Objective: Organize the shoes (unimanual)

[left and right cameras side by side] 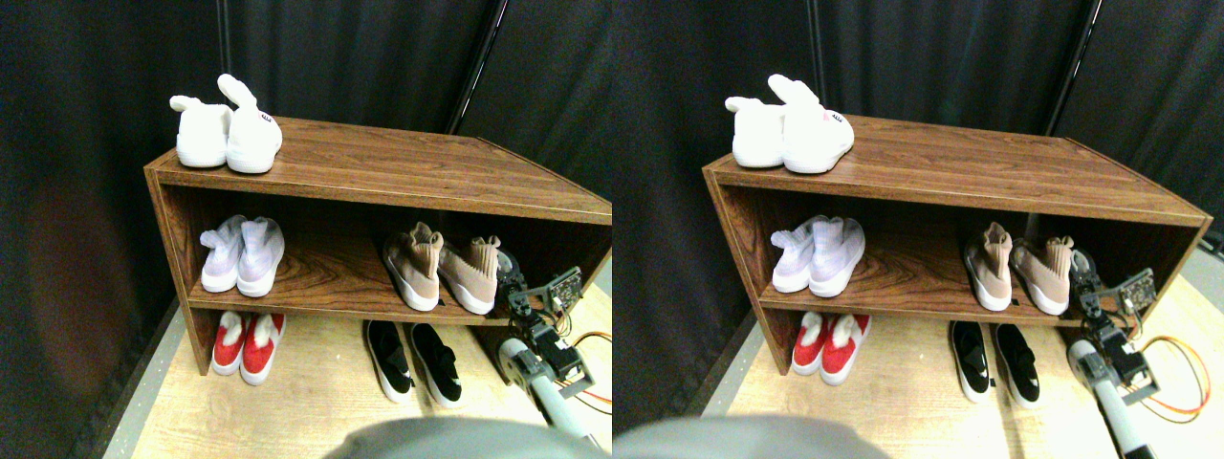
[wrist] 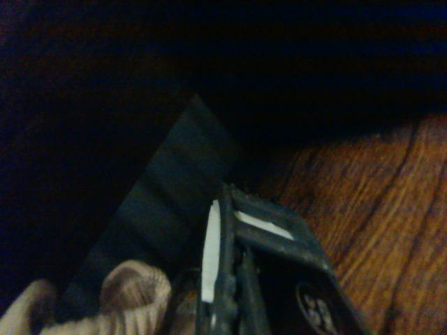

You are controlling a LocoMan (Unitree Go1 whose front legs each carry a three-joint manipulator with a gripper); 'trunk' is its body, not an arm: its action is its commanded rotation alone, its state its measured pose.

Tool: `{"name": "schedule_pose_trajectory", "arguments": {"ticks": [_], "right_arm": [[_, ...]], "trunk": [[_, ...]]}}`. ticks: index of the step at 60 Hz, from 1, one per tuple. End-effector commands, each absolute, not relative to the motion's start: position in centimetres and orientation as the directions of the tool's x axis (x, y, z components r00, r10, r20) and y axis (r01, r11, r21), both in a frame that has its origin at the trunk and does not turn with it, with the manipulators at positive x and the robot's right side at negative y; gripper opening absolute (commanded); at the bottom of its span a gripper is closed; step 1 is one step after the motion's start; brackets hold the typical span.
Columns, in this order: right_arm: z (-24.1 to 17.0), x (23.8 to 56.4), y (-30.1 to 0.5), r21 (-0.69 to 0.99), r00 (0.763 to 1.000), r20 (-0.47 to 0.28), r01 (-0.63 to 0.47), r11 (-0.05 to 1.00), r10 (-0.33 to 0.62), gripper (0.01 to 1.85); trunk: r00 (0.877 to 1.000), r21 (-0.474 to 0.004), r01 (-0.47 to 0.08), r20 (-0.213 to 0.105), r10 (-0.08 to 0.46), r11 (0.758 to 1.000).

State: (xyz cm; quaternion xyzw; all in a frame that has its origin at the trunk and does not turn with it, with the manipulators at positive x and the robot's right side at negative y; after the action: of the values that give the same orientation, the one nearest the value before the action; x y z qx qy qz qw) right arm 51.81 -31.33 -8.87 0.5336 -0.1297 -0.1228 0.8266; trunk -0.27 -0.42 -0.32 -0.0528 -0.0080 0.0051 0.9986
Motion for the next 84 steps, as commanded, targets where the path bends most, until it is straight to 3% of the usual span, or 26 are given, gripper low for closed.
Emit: {"name": "schedule_pose_trajectory", "arguments": {"ticks": [1,24,62,84], "right_arm": [[-9.4,52.1,-30.8,0.915,0.944,0.075,0.064,0.399,-0.323,0.06],[-10.4,51.2,-28.1,0.924,0.976,0.028,0.058,0.378,-0.218,0.06],[-10.4,50.6,-26.4,0.937,0.990,-0.005,0.055,0.346,-0.144,0.06],[-10.4,50.4,-26.1,0.942,0.986,-0.008,0.063,0.331,-0.166,0.06]], "trunk": [[1.000,-0.126,-0.030,-0.004,0.030,0.992],[0.999,-0.153,-0.054,-0.012,0.053,0.987],[0.999,-0.155,-0.054,-0.013,0.053,0.986],[0.999,-0.150,-0.049,-0.019,0.047,0.988]]}}
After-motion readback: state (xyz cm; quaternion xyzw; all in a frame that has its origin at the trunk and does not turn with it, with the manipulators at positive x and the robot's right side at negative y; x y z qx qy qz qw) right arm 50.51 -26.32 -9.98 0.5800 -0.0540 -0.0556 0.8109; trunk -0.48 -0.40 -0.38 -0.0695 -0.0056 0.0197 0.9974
